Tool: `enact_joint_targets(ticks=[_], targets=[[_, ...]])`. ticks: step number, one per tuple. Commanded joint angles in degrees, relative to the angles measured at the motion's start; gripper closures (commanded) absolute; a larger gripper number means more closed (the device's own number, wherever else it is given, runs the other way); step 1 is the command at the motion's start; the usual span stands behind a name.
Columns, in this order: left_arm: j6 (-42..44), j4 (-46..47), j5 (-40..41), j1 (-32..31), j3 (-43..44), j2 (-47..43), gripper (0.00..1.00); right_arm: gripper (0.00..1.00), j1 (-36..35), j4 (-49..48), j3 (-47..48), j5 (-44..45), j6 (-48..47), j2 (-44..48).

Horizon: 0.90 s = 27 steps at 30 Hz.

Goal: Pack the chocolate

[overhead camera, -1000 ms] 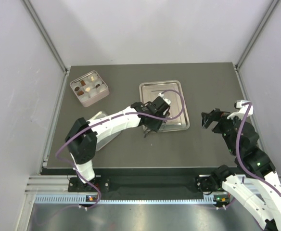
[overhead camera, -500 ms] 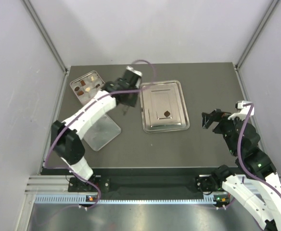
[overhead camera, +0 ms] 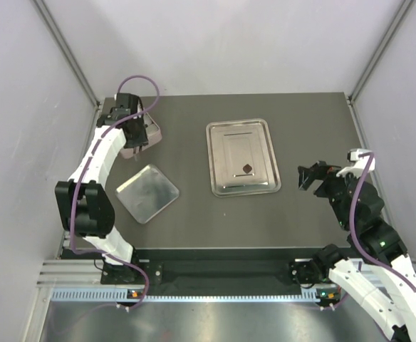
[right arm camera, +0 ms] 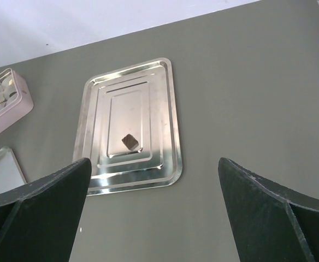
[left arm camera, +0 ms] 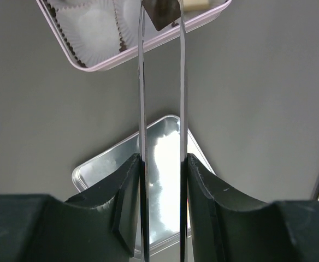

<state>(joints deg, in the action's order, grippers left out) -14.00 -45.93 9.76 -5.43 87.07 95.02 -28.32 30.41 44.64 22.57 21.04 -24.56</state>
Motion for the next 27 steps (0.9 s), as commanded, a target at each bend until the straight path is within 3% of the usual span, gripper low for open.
enact_joint_targets(ticks=[1,12,27], targets=[[-2.1,5.0,-1.7,0.9,-1.3,-0.8,0.60,0.00,0.1,-3.8,-0.5,-0.4,-0.9,-0.5],[-1.7,6.3,3.8,2.0,-1.8,1.9,0.58,0.00,0.1,-5.0,-1.0,0.1,-1.4,-1.2],[-0.9,4.8,4.5,2.2,2.3,5.6,0.52,0.00,0.1,-4.8,-1.0,0.7,-2.0,-0.7]])
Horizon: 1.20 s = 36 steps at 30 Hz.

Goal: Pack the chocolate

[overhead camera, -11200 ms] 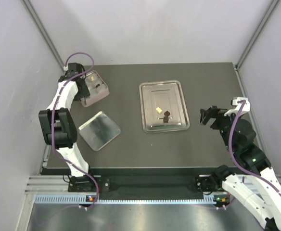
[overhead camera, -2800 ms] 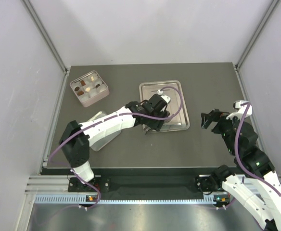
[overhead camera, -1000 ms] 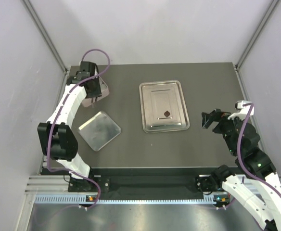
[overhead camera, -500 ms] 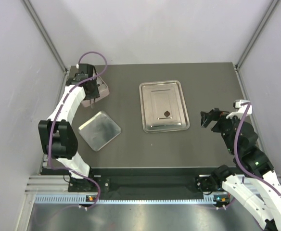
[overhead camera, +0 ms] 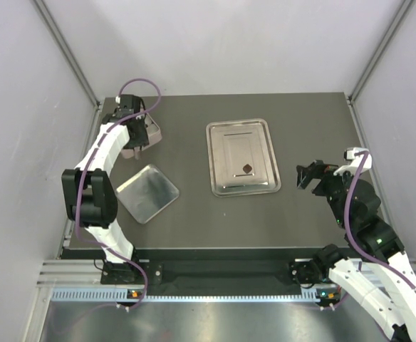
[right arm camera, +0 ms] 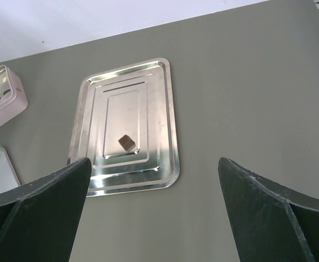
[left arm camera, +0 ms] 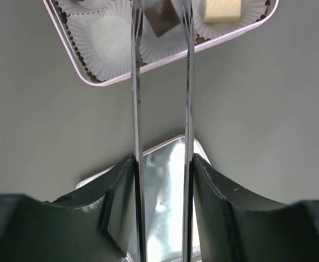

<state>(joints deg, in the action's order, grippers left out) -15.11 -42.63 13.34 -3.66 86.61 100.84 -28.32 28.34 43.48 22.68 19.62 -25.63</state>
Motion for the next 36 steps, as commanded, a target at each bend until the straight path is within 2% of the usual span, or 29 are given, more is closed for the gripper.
enact_joint_targets(ticks=[1,10,16,22,25,28,31,36], targets=[[0.3,1.3,0.7,0.4,3.0,-0.2,0.51,0.00,0.1,-2.8,0.3,0.7,-0.6,0.3],[0.8,0.1,-1.6,0.4,4.8,-2.0,0.49,0.00,0.1,-2.8,1.0,0.4,-0.5,-0.3],[1.1,0.6,-11.9,-2.0,4.6,-5.6,0.49,0.00,0.0,-2.8,1.5,0.2,-0.2,-0.7],[1.6,1.8,-9.8,-16.9,4.4,-8.3,0.50,0.00,0.1,-2.7,1.5,0.2,0.2,-1.0],[0.3,3.8,-12.4,-21.9,3.6,-9.1,0.49,0.00,0.1,-2.5,1.5,0.3,0.6,-0.7],[-0.1,6.3,-11.2,-30.4,3.1,-8.9,0.47,0.00,0.1,-2.1,1.8,0.3,1.0,-0.4],[1.2,8.8,-10.4,-35.5,2.3,-8.1,0.45,0.00,0.1,-1.6,1.8,0.2,1.3,-0.1],[2.0,12.0,-10.3,-39.5,0.8,-5.8,0.44,0.00,0.2,-0.8,2.3,0.8,1.0,0.7]])
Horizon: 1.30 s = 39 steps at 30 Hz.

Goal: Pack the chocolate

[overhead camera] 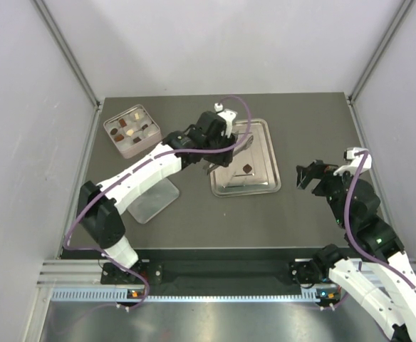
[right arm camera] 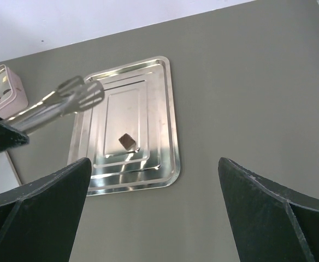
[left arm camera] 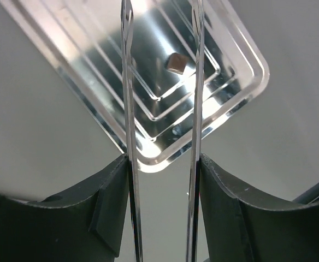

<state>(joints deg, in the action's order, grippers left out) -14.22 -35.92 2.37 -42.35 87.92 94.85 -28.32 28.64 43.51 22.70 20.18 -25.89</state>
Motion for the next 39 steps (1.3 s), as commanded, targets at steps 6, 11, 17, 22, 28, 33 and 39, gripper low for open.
enact_joint_targets(ticks=[6,11,17,22,28,33,39], targets=[[3.2,7.6,2.3,-4.6,-2.0,3.2,0.44,0.00,0.1,-0.4,2.0,1.5,0.1,1.7],[3.3,8.0,2.8,-5.8,-1.9,6.2,0.44,0.00,0.1,-0.5,1.9,1.6,-0.1,1.5],[3.3,9.4,3.9,-6.2,-5.4,7.8,0.45,0.00,0.1,-0.6,1.8,2.2,-0.5,1.5],[3.2,10.6,3.3,-6.3,-7.8,8.9,0.46,0.00,0.1,-0.6,1.8,2.2,-0.5,1.5],[2.1,10.9,1.3,-6.3,-9.0,10.1,0.47,0.00,0.0,-0.4,1.9,2.2,-0.4,1.5],[1.3,10.9,2.4,-6.4,-10.7,9.0,0.51,0.00,0.0,-0.3,1.8,2.0,-0.2,1.8],[0.8,7.5,5.1,-6.4,-8.7,6.8,0.59,0.00,0.1,-0.3,2.1,1.7,-0.1,1.8]])
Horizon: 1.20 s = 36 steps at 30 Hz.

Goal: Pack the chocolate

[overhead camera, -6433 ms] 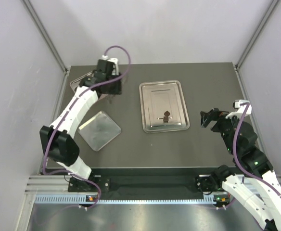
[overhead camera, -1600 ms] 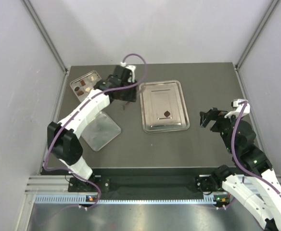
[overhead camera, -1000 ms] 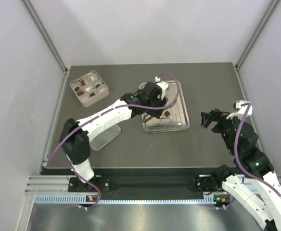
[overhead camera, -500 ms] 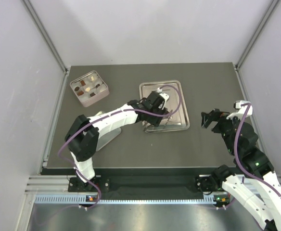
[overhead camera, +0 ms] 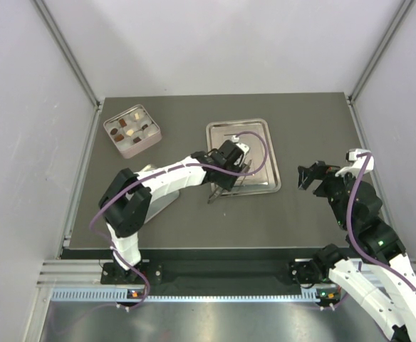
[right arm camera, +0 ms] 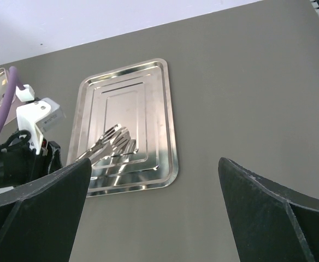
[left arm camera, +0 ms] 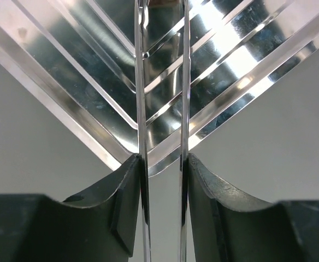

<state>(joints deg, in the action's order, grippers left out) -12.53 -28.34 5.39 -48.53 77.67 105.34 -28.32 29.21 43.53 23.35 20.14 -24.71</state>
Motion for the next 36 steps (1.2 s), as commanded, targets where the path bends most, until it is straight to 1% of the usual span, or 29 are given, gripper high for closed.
enact_joint_targets(ticks=[1,6,11,14,15,17,18,20,21,23,27,33,34,36], targets=[[-0.8,-0.8,2.6,-0.2,2.1,-3.9,0.60,0.00,0.1,-0.9,2.0,1.0,0.1,0.7],[-0.9,-6.3,8.7,-0.2,7.0,-5.2,0.65,0.00,0.1,-0.8,2.3,1.1,0.0,0.8],[-0.6,-10.3,11.1,0.8,11.7,-5.0,0.65,0.00,0.1,-0.9,2.4,1.0,0.1,0.9],[-0.5,-11.8,11.2,3.1,13.7,-5.1,0.66,0.00,0.0,-0.8,2.6,1.1,-0.2,1.1],[-0.4,-12.3,11.1,5.0,14.1,-5.1,0.66,0.00,0.1,-0.6,2.7,1.1,-0.3,1.2],[-0.4,-12.9,10.3,7.5,15.1,-5.6,0.66,0.00,0.1,-0.6,2.8,1.1,-0.5,1.2],[-0.6,-12.8,9.4,10.4,15.2,-5.8,0.66,0.00,0.1,-0.6,2.7,1.2,-0.5,1.3],[-0.9,-11.8,4.2,13.3,15.0,-6.6,0.65,0.00,0.1,-0.6,2.5,1.2,-0.6,1.5],[-0.5,-11.5,2.5,14.9,14.8,-7.0,0.62,0.00,0.1,-0.6,2.4,1.3,-0.5,1.5],[1.6,-8.9,0.0,15.0,13.3,-7.6,0.59,0.00,0.1,-0.6,2.3,1.1,-0.5,1.3],[2.2,-6.5,-4.1,15.0,12.3,-7.7,0.57,0.00,0.1,-0.8,2.1,1.3,-0.5,1.2],[3.7,-3.8,-5.1,14.5,10.9,-7.0,0.56,0.00,0.0,-0.9,1.9,1.4,-0.7,0.9],[4.0,-3.4,-7.0,14.4,10.8,-6.8,0.56,0.00,0.1,-1.0,1.9,1.5,-0.8,1.0],[4.4,-3.2,-7.1,14.1,10.7,-6.0,0.55,0.00,0.0,-1.0,1.8,1.7,-0.7,1.1]])
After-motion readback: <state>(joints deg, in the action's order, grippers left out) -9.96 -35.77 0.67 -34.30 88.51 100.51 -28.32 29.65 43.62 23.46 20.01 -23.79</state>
